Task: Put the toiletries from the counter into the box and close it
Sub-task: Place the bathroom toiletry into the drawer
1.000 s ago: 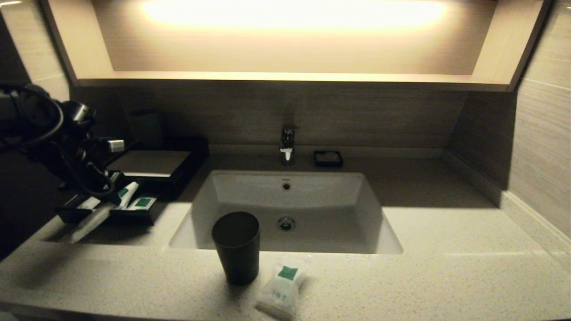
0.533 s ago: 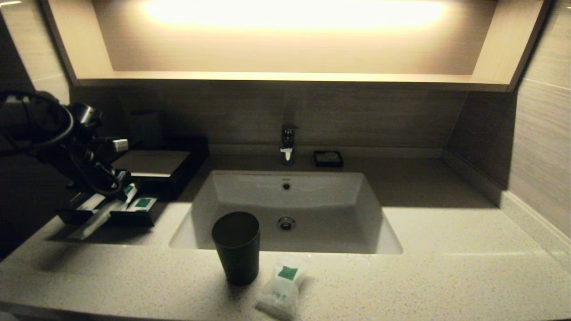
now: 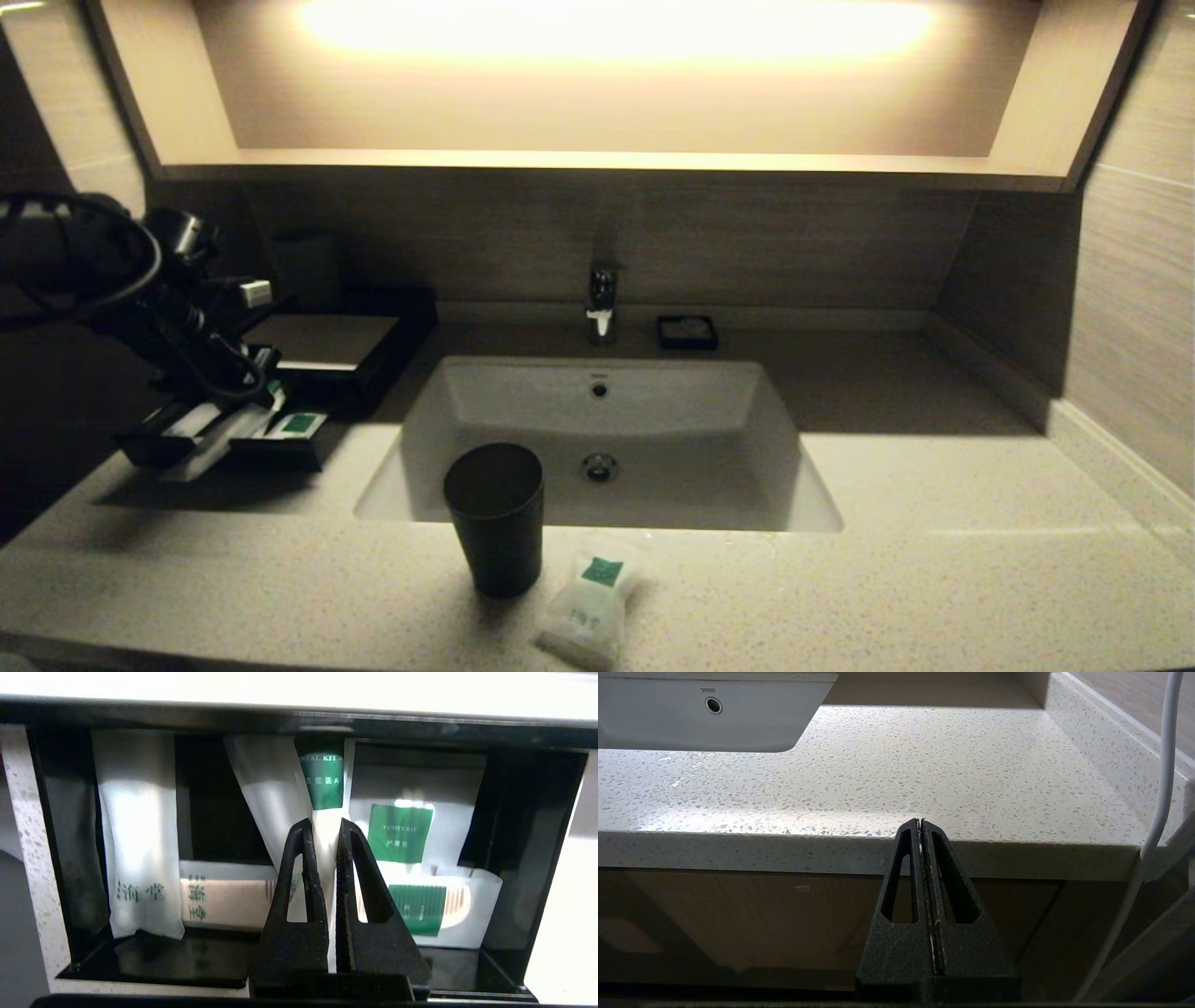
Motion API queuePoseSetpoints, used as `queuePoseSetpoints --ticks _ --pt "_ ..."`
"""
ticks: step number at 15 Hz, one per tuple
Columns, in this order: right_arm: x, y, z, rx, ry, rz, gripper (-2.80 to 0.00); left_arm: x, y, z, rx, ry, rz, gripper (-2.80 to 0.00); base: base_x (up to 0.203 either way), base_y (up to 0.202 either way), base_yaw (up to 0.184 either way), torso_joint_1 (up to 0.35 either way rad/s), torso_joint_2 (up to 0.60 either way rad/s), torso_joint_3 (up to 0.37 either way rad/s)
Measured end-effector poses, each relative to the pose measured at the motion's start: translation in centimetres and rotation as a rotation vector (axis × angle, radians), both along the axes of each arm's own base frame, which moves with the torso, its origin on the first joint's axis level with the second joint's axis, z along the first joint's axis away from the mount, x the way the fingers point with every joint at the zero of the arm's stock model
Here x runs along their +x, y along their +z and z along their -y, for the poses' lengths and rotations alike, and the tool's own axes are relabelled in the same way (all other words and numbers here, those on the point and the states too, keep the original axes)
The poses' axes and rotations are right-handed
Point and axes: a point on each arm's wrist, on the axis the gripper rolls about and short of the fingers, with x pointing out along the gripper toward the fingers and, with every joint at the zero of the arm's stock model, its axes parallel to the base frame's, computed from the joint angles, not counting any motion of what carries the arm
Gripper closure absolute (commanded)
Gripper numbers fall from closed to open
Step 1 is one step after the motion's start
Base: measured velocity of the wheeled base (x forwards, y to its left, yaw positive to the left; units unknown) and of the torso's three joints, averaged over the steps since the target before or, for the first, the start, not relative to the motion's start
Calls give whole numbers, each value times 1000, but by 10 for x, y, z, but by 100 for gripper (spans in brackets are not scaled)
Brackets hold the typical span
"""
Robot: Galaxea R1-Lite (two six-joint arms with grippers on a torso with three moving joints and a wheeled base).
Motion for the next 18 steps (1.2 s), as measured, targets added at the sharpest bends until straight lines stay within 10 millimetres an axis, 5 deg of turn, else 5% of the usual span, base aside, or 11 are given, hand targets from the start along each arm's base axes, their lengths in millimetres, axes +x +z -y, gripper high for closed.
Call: queuePoseSetpoints --ticks 6,7,13,18 --pt "0 0 0 0 0 0 0 5 0 4 6 -12 27 0 0 0 0 0 0 0" --pt "0 0 0 0 0 0 0 5 0 4 7 -13 32 -280 0 0 0 0 0 0" --pt "0 0 0 1 0 0 0 0 7 4 11 -10 40 -280 0 0 0 0 0 0" --pt "0 0 0 0 0 0 0 -23 34 7 12 -6 47 -280 0 0 0 0 0 0"
